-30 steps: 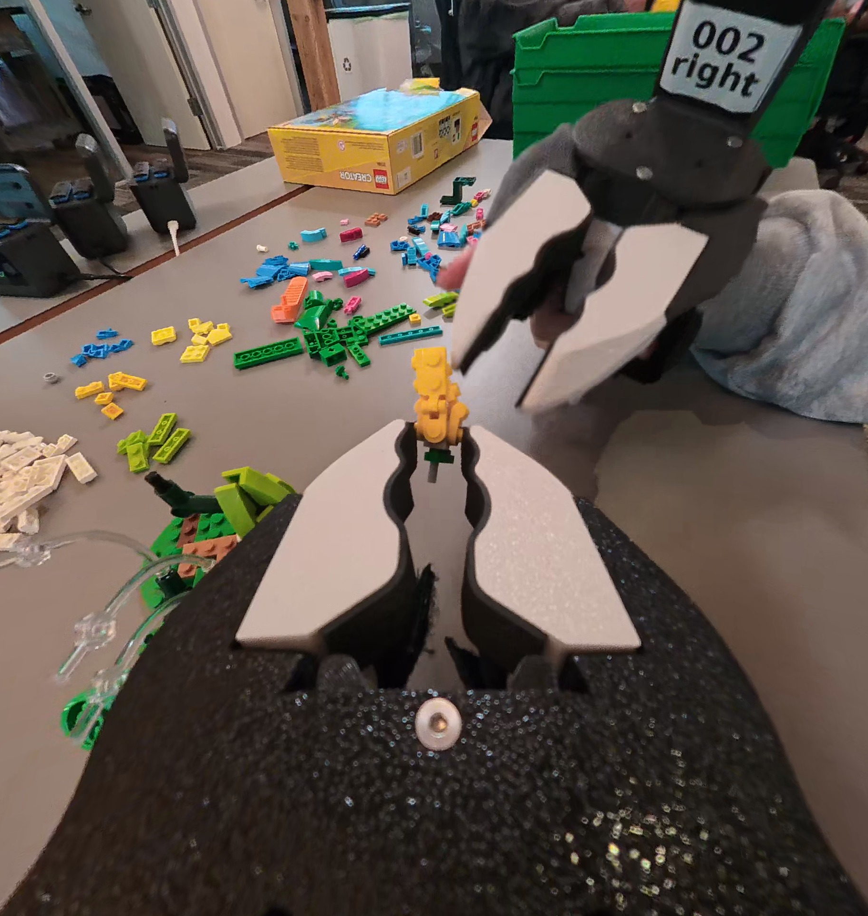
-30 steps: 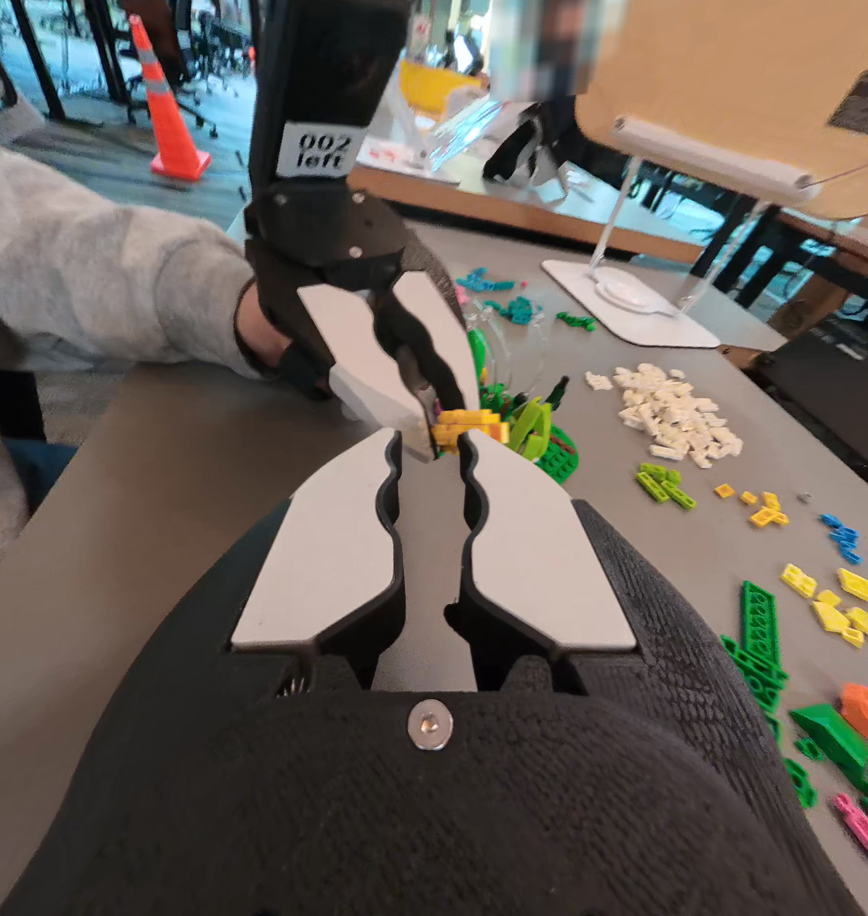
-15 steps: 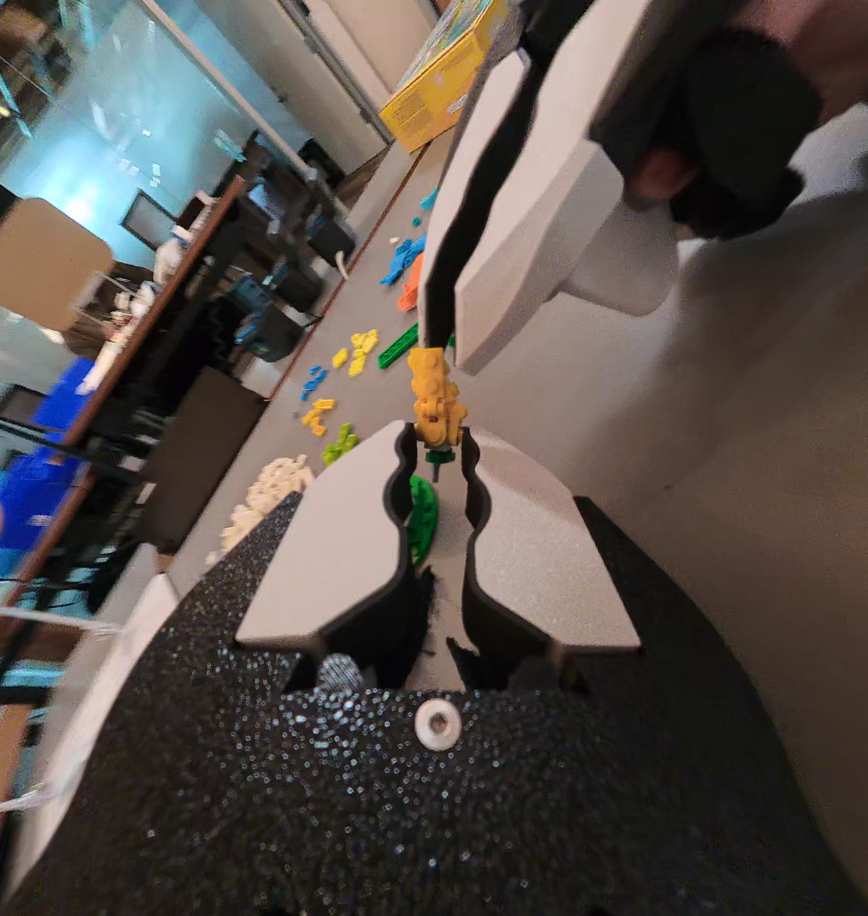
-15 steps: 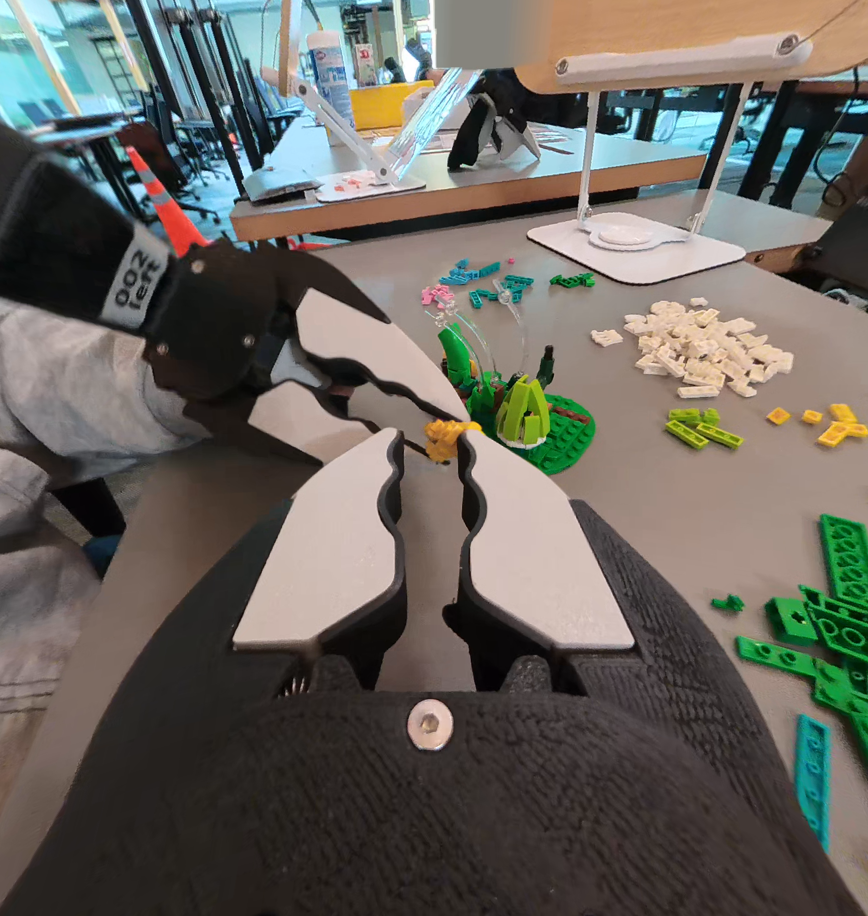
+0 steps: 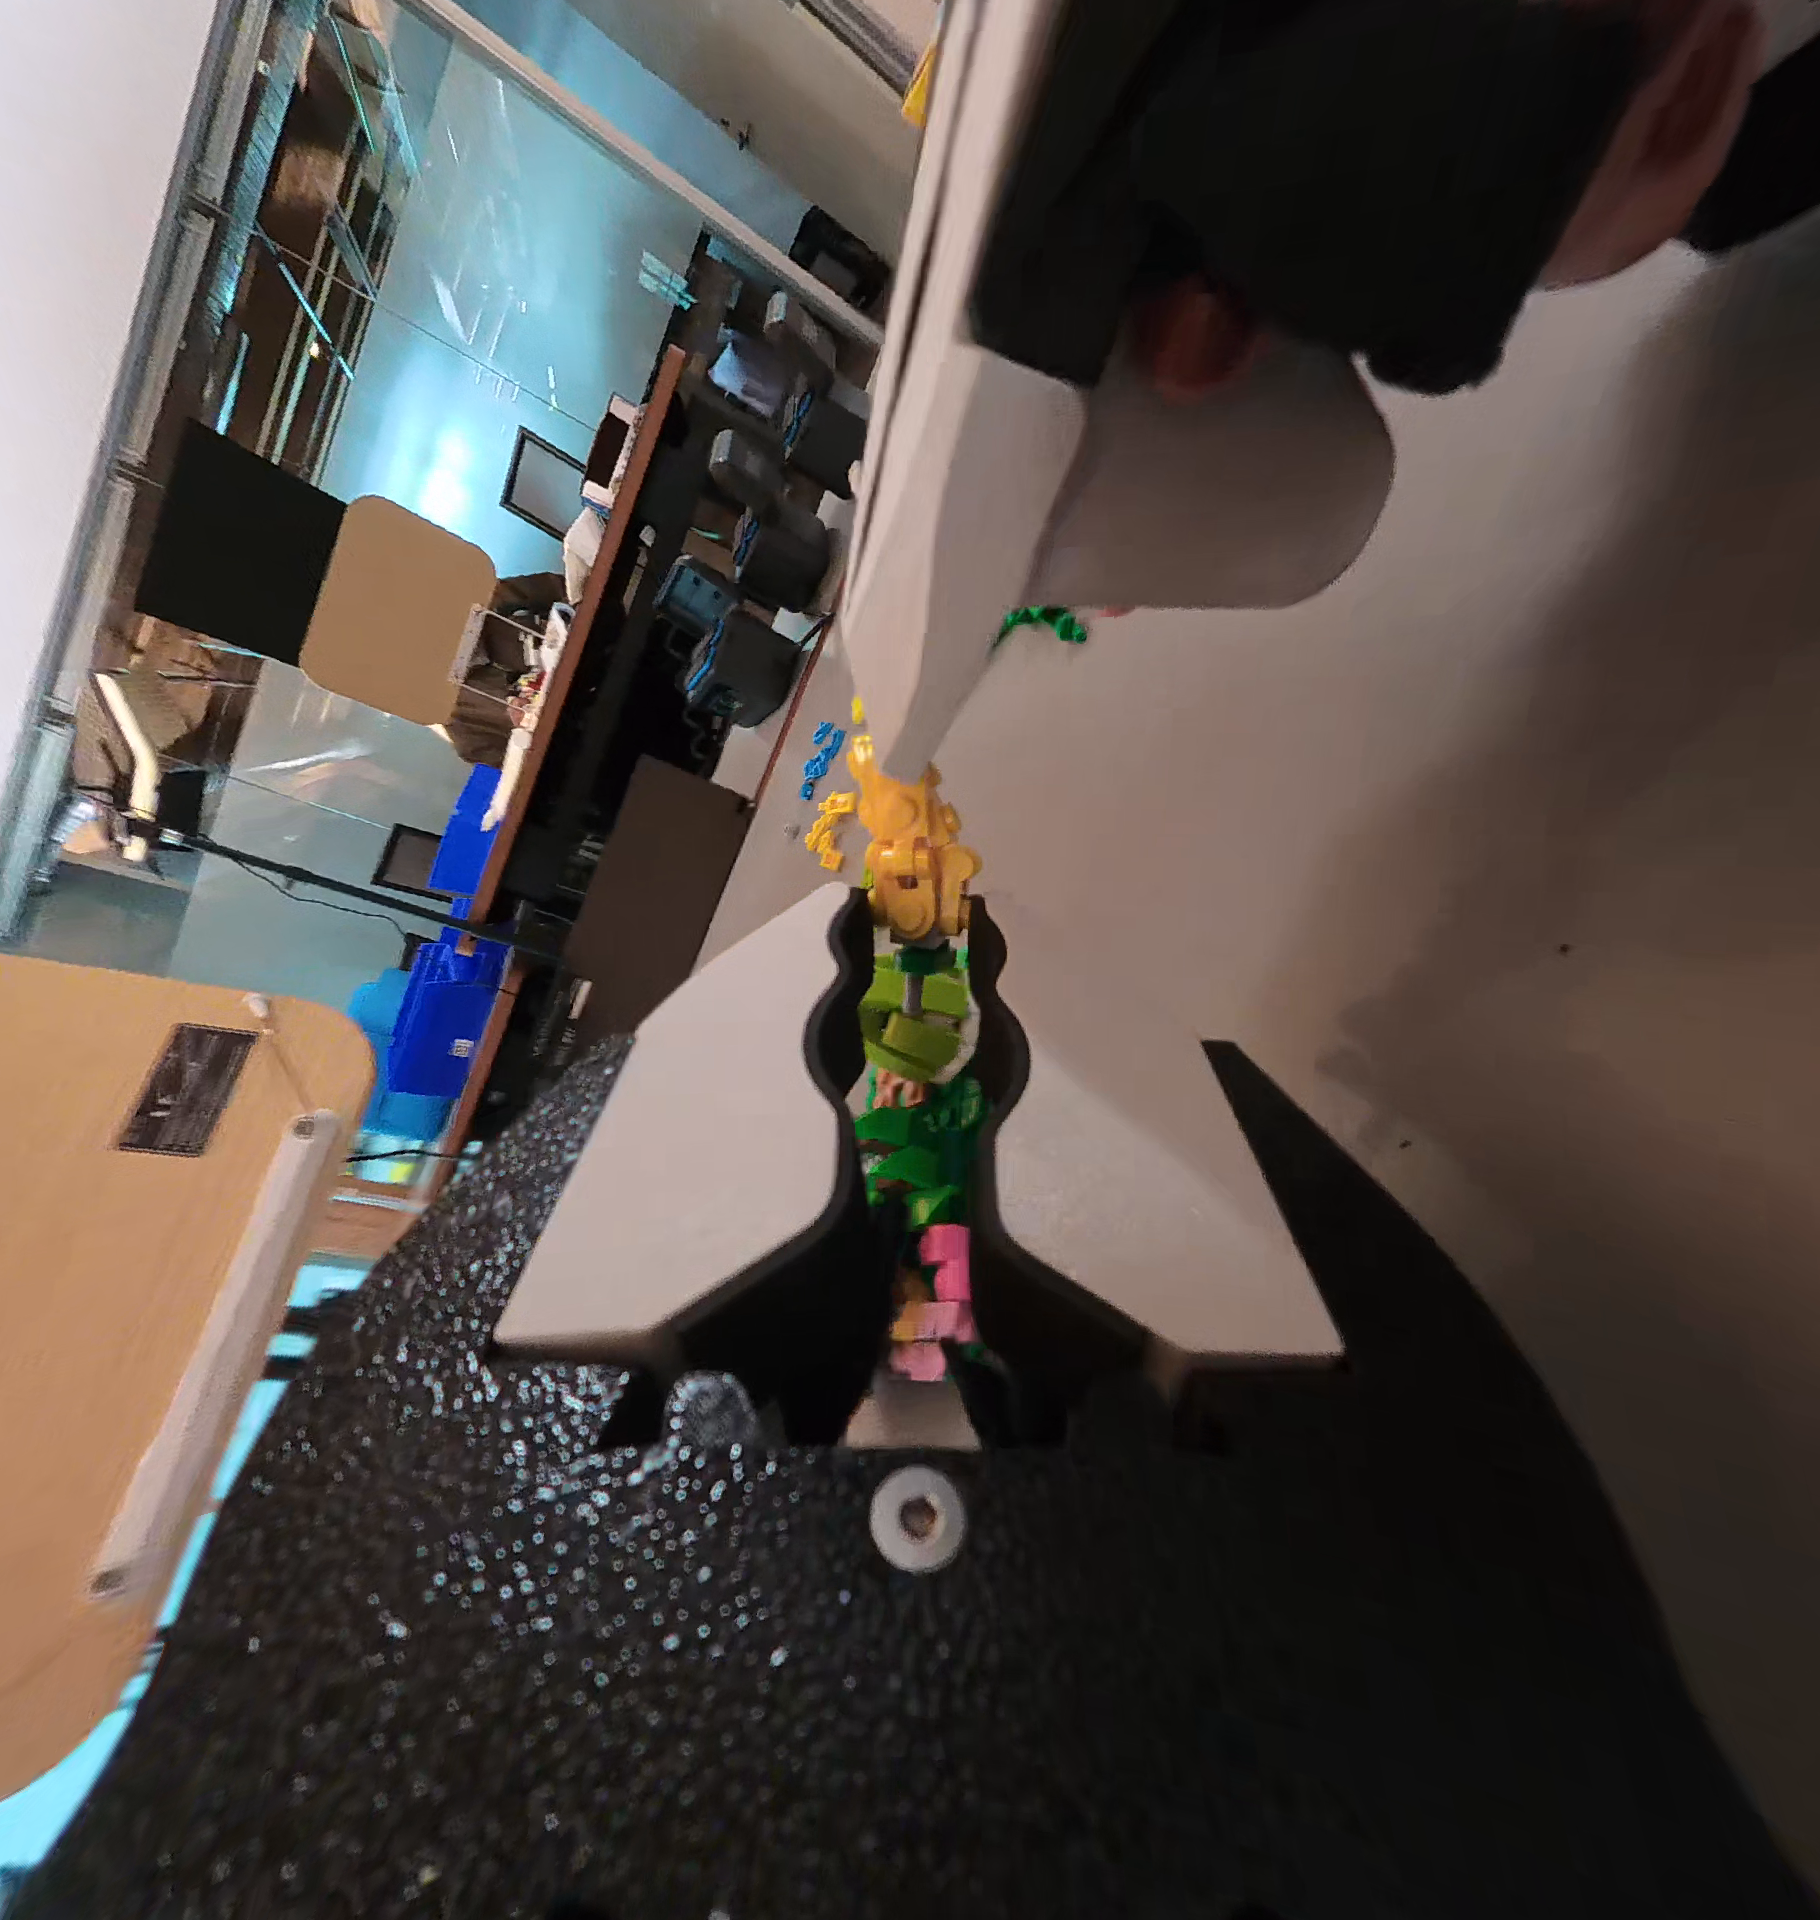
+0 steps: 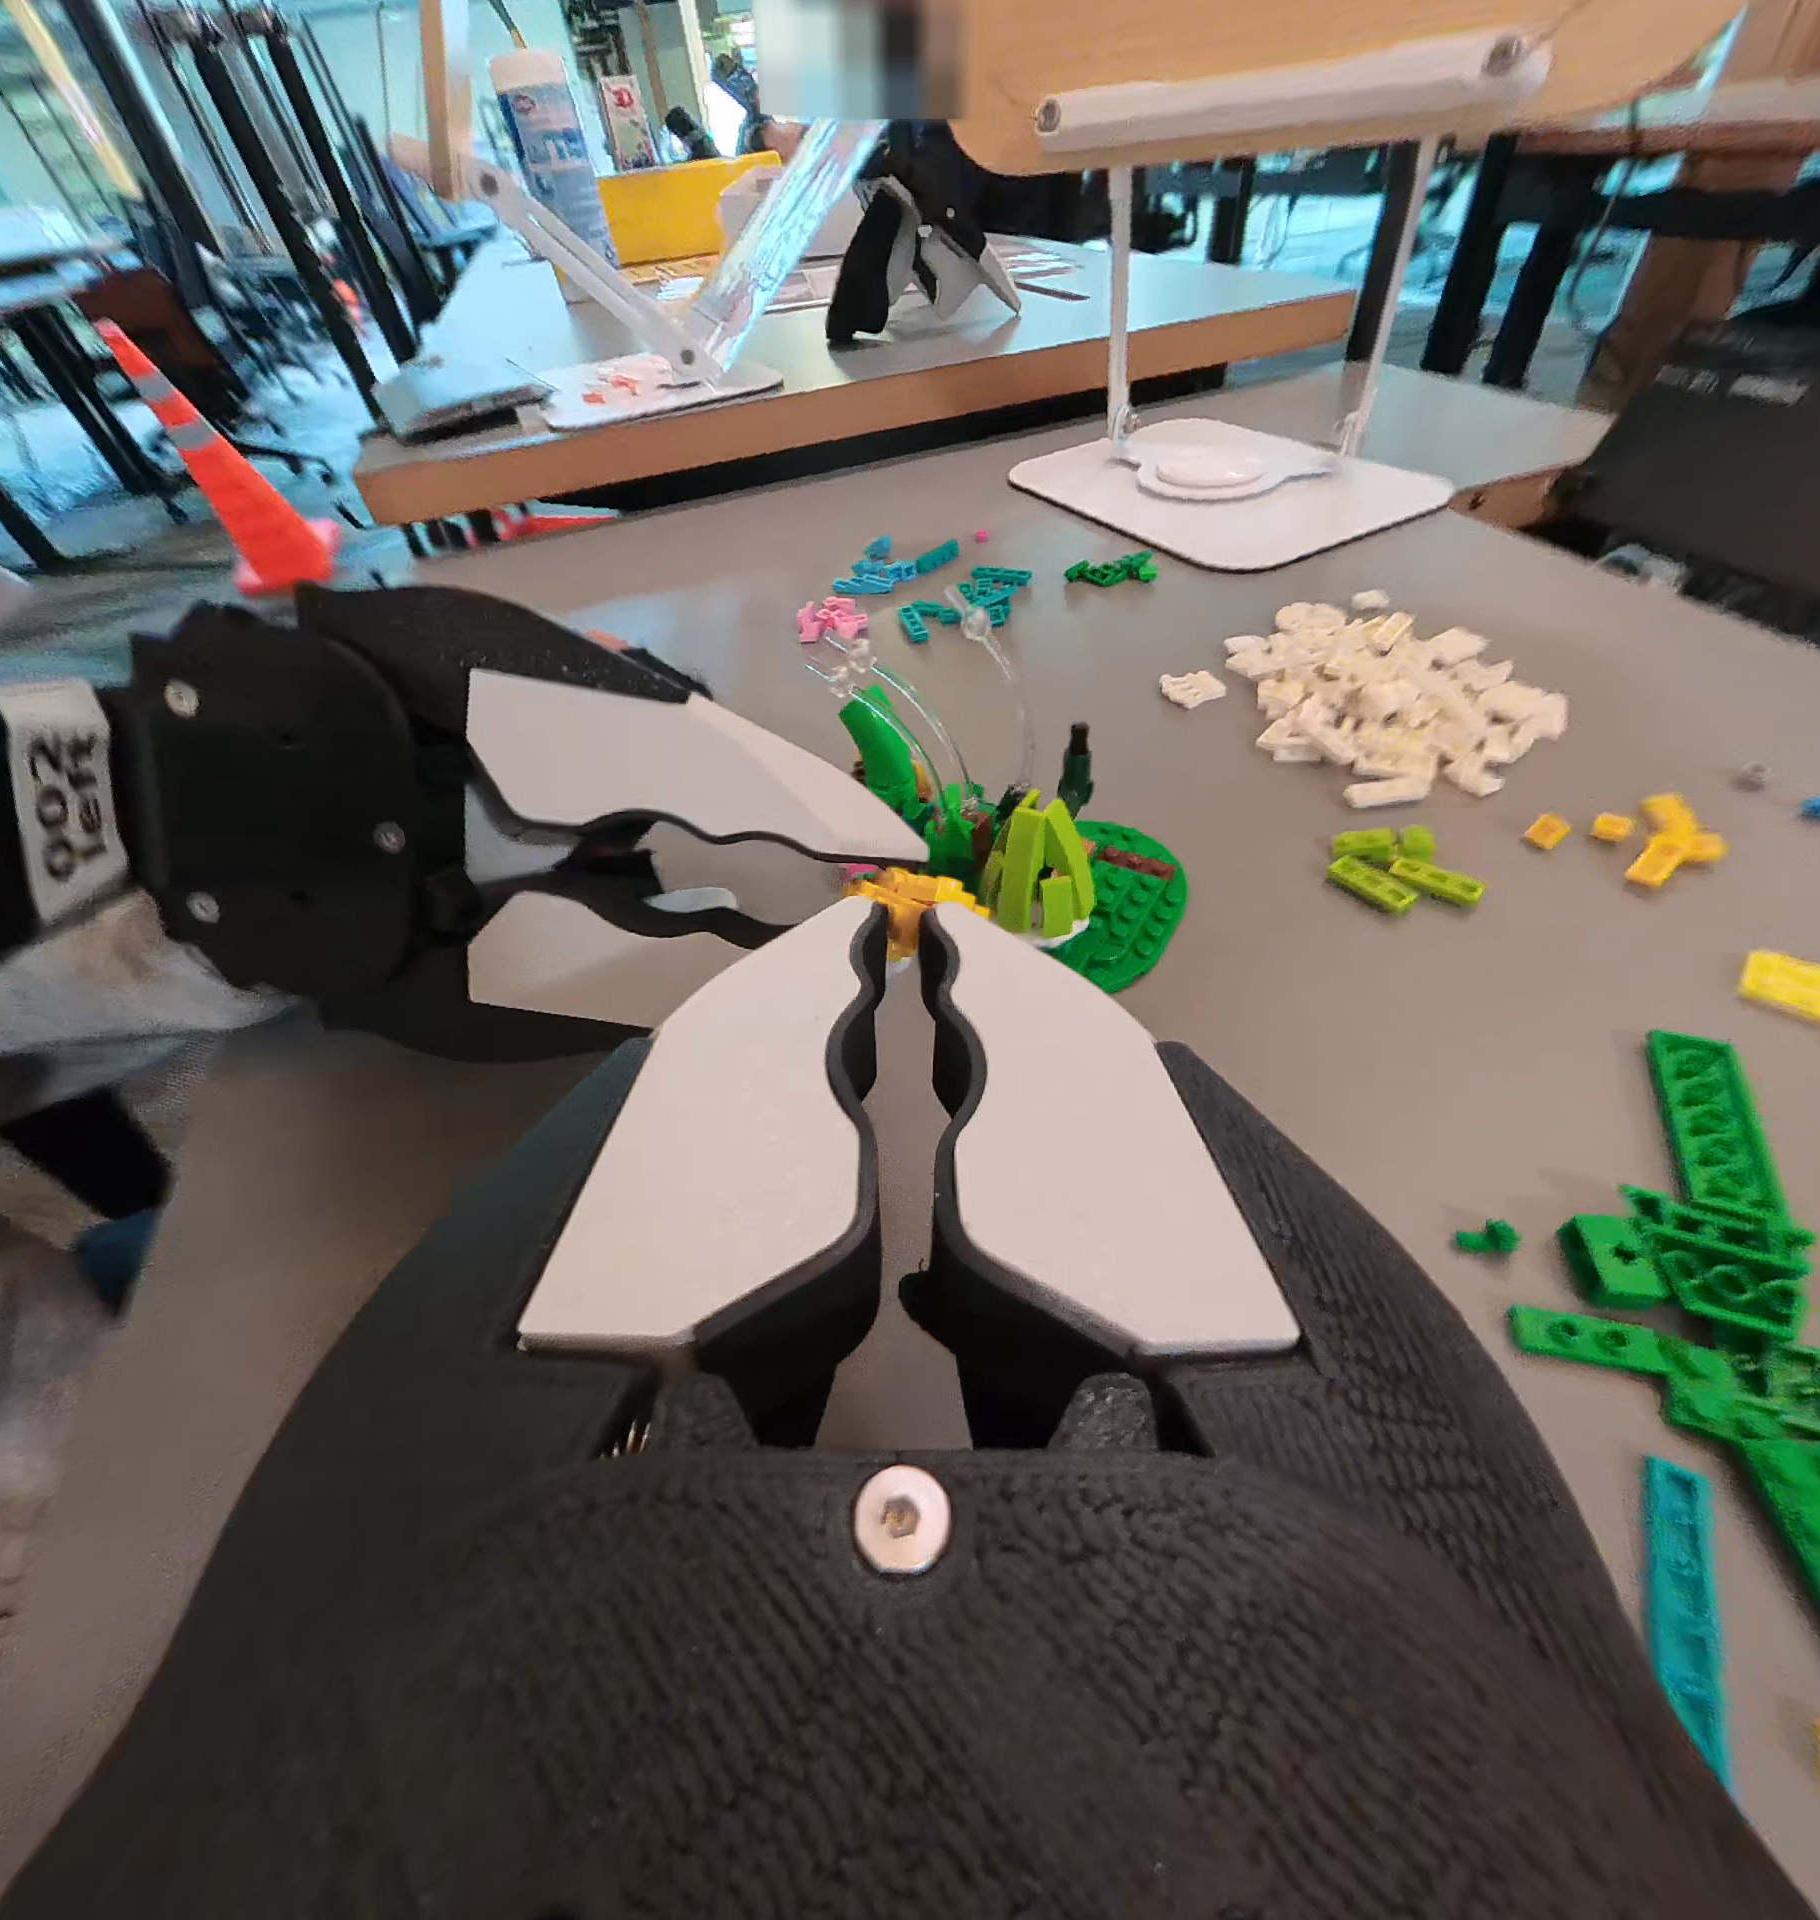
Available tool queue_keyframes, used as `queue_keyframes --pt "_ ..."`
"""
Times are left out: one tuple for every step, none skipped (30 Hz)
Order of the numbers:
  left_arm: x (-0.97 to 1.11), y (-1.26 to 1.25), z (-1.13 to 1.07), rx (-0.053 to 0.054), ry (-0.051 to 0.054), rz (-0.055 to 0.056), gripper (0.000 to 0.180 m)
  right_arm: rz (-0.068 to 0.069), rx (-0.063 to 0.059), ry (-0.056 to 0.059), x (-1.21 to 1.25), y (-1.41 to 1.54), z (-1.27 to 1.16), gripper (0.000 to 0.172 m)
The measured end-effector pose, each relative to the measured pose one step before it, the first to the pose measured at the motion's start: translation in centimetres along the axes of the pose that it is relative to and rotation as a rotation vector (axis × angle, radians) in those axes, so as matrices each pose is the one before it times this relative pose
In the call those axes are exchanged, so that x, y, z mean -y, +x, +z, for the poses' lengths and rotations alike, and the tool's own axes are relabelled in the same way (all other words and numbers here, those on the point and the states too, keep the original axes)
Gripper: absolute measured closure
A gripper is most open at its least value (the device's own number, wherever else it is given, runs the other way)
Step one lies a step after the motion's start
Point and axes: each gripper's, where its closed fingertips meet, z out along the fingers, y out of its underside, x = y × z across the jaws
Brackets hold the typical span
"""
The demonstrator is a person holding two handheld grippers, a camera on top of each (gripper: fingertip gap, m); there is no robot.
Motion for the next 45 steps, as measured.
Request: queue_keyframes --pt "0.146 0.016 -0.018 -0.0158 0.0152 -0.0401 0.163 -0.0566 -0.0163 0.0034 0.155 -0.017 -0.09 0.167" --pt "0.184 0.062 -0.017 -0.021 0.0179 -0.0386 0.163 -0.0547 -0.0109 0.0046 0.136 -0.055 -0.121 0.167" --pt "0.185 0.177 -0.012 -0.0306 0.0201 -0.0373 0.163 -0.0445 -0.0015 0.0034 0.06 -0.082 -0.163 0.167" --pt "0.175 0.307 0.017 -0.0421 0.0228 -0.0401 0.156 -0.0346 0.0133 0.0053 0.029 -0.193 -0.218 0.167" --pt "0.274 0.312 -0.082 -0.0484 0.0288 -0.0511 0.149 -0.0254 0.0212 0.0078 0.011 -0.22 -0.289 0.167" --pt "0.406 0.443 -0.126 -0.0661 0.0306 -0.0672 0.142 -0.0127 0.0311 0.0075 0.013 -0.303 -0.34 0.168" --pt "0.482 0.592 -0.152 -0.0833 0.032 -0.0788 0.136 -0.0014 0.0383 0.0161 0.151 -0.383 -0.405 0.168" --pt "0.493 0.569 -0.179 -0.0845 0.0359 -0.0784 0.129 0.0115 0.0328 0.0235 0.288 -0.285 -0.426 0.168" --pt "0.412 0.495 -0.195 -0.0767 0.0314 -0.0655 0.118 0.0206 0.0338 0.02 0.269 -0.258 -0.39 0.168" --pt "0.288 0.391 -0.228 -0.0612 0.0259 -0.0408 0.111 0.0185 0.0323 0.0157 0.217 -0.255 -0.318 0.168" --pt "0.216 0.394 -0.233 -0.0546 0.022 -0.0261 0.11 0.0094 0.024 0.0079 0.105 -0.231 -0.225 0.168" --pt "0.213 0.713 -0.225 -0.0743 0.0203 -0.0337 0.11 0.0 0.0298 -0.0025 -0.035 -0.394 -0.126 0.168" --pt "0.381 0.659 -0.204 -0.0703 0.0259 -0.0562 0.11 -0.001 0.0353 -0.0043 -0.062 -0.518 -0.034 0.168" --pt "0.634 0.802 -0.209 -0.0808 0.0401 -0.0683 0.111 0.0044 0.0374 0.002 0.025 -0.563 0.041 0.168" --pt "0.79 0.705 -0.183 -0.075 0.0503 -0.0797 0.116 0.0122 0.0436 0.0042 0.07 -0.62 0.101 0.168" --pt "0.641 0.352 -0.128 -0.0524 0.0416 -0.0817 0.118 0.0133 0.0393 0.0033 0.075 -0.56 0.138 0.168" --pt "0.294 0.185 -0.059 -0.0415 0.0185 -0.0732 0.12 0.007 0.0316 -0.0005 0.017 -0.481 0.147 0.168" --pt "-0.065 0.123 -0.021 -0.0363 -0.0041 -0.0644 0.121 0.002 0.0248 -0.0043 -0.03 -0.389 0.146 0.168" --pt "-0.254 0.107 0.015 -0.0332 -0.0137 -0.0564 0.122 -0.0011 0.0166 -0.0035 -0.016 -0.289 0.117 0.168" --pt "-0.306 0.209 0.03 -0.0389 -0.0129 -0.0527 0.125 -0.0026 0.0124 -0.0009 0.023 -0.214 0.097 0.168" --pt "-0.223 0.543 0.053 -0.0616 -0.0065 -0.0526 0.13 -0.0003 0.0108 0.0008 0.042 -0.172 0.077 0.168" --pt "-0.012 0.831 0.021 -0.0836 0.0102 -0.0519 0.136 0.0014 0.0128 0.0037 0.07 -0.189 0.04 0.168" --pt "0.027 0.53 -0.001 -0.063 0.0129 -0.0468 0.133 0.0021 0.0162 0.0087 0.158 -0.252 0.019 0.168" --pt "0.057 0.108 -0.088 -0.0301 0.0137 -0.0227 0.137 0.0013 0.0111 0.0098 0.18 -0.177 0.007 0.168" --pt "0.153 -0.013 -0.17 -0.0137 0.0193 -0.0066 0.143 -0.0019 0.0051 0.005 0.103 -0.093 0.025 0.168" --pt "0.163 -0.121 -0.188 -0.001 0.0166 -0.0001 0.151 -0.0029 0.0032 0.0037 0.08 -0.065 0.048 0.168" --pt "0.161 -0.28 -0.162 0.0156 0.0136 0.0045 0.162 -0.0023 0.0009 0.0027 0.053 -0.024 0.095 0.168" --pt "0.11 -0.193 -0.114 0.0113 0.0093 0.0081 0.165 -0.0046 -0.0052 -0.0002 -0.003 0.059 0.095 0.168" --pt "0.107 -0.054 -0.086 0.0028 0.0087 0.0028 0.166 -0.0069 -0.0087 -0.0007 -0.002 0.115 0.059 0.168" --pt "0.158 -0.085 -0.083 0.0037 0.0136 -0.001 0.167 -0.0065 -0.0117 0.0036 0.075 0.15 -0.005 0.168" --pt "0.288 -0.105 -0.106 0.0044 0.0221 -0.002 0.167 -0.0088 -0.0146 0.0055 0.104 0.192 -0.045 0.168" --pt "0.317 -0.12 -0.094 0.0052 0.0244 0.0002 0.167 -0.01 -0.0164 0.0053 0.11 0.2 -0.074 0.168" --pt "0.341 -0.235 -0.102 0.017 0.0257 0.01 0.167 -0.011 -0.0176 0.0027 0.07 0.21 -0.075 0.168" --pt "0.377 -0.286 -0.109 0.025 0.0272 0.0157 0.167 -0.0117 -0.0159 0.0014 0.045 0.185 -0.085 0.168" --pt "0.422 -0.29 -0.094 0.0285 0.0298 0.0163 0.167 -0.0094 -0.0109 0.0015 0.048 0.113 -0.064 0.169" --pt "0.473 -0.317 -0.101 0.0314 0.0323 0.015 0.168 -0.0067 -0.0071 0.0024 0.057 0.059 0.018 0.17" --pt "0.402 -0.162 -0.056 0.0206 0.0285 0.0136 0.168 -0.0057 -0.0048 0.0023 0.035 0.01 0.109 0.17" --pt "0.304 -0.135 -0.033 0.0186 0.0243 0.0116 0.168 -0.0082 -0.0048 0.0002 0.004 0.014 0.152 0.17" --pt "0.234 -0.094 -0.025 0.0153 0.0218 0.0096 0.168 -0.0118 -0.0102 0.0004 0.009 0.073 0.134 0.17" --pt "0.221 -0.134 -0.048 0.0146 0.0206 0.0005 0.168 -0.0151 -0.0203 0.0058 0.104 0.216 0.05 0.171" --pt "0.292 -0.214 -0.105 0.0158 0.0251 -0.0025 0.168 -0.0146 -0.0319 0.0082 0.148 0.392 -0.048 0.17" --pt "0.267 -0.303 -0.125 0.022 0.0209 0.0034 0.168 -0.0119 -0.0338 0.0025 0.081 0.447 -0.07 0.17" --pt "0.251 -0.443 -0.143 0.0348 0.0185 0.0133 0.168 -0.0128 -0.0308 -0.0129 -0.156 0.399 -0.015 0.168" --pt "0.212 -0.476 -0.132 0.0415 0.0131 0.0206 0.169 -0.0171 -0.0372 -0.0277 -0.382 0.472 0.074 0.162" --pt "0.147 -0.318 -0.093 0.032 0.0077 0.0217 0.169 -0.0204 -0.0389 -0.0312 -0.447 0.454 0.156 0.156"
